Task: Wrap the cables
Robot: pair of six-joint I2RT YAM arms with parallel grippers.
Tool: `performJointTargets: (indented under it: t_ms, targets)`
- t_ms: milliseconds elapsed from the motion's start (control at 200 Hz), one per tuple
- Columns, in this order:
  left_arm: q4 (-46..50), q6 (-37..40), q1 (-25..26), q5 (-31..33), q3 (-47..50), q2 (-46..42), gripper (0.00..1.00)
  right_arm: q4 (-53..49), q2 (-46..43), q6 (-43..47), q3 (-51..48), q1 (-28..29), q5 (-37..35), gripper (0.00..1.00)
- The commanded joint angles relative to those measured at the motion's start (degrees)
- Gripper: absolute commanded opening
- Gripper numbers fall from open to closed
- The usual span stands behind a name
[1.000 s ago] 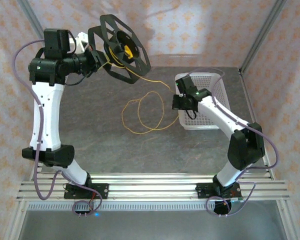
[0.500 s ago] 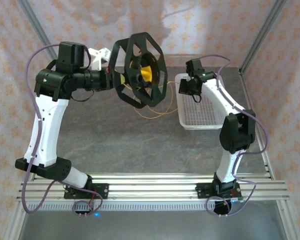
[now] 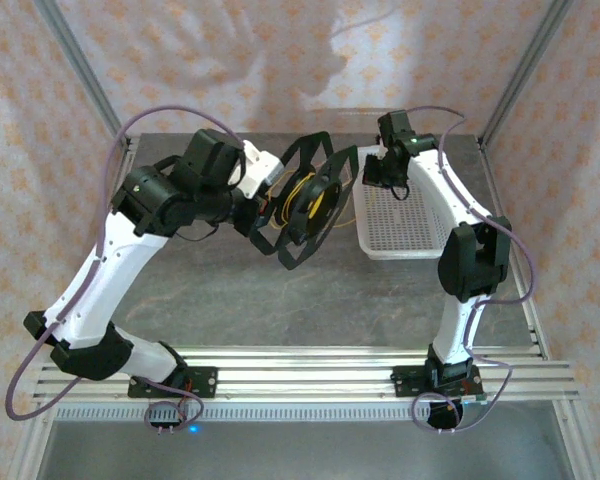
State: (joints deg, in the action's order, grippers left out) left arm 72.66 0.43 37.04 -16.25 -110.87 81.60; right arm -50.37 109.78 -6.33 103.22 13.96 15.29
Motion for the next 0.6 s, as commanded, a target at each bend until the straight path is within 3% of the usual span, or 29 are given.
performJointTargets:
  t_ms: [0, 325, 596]
  targets:
    - [0.23, 6.59, 2.13, 11.59, 0.96, -2.1, 0.0, -1.69, -2.36, 1.46, 2.37, -1.74, -1.39, 0.0]
    - [-5.62, 16.6, 6.43, 36.31, 8.14, 0.07, 0.0, -5.03, -10.06, 4.21, 1.05, -1.67, 5.37, 0.0]
    - [-14.44, 23.4, 6.41, 47.42, 10.02, 1.86, 0.0, -6.4, -16.73, 6.02, 0.84, 1.68, 17.04, 0.0]
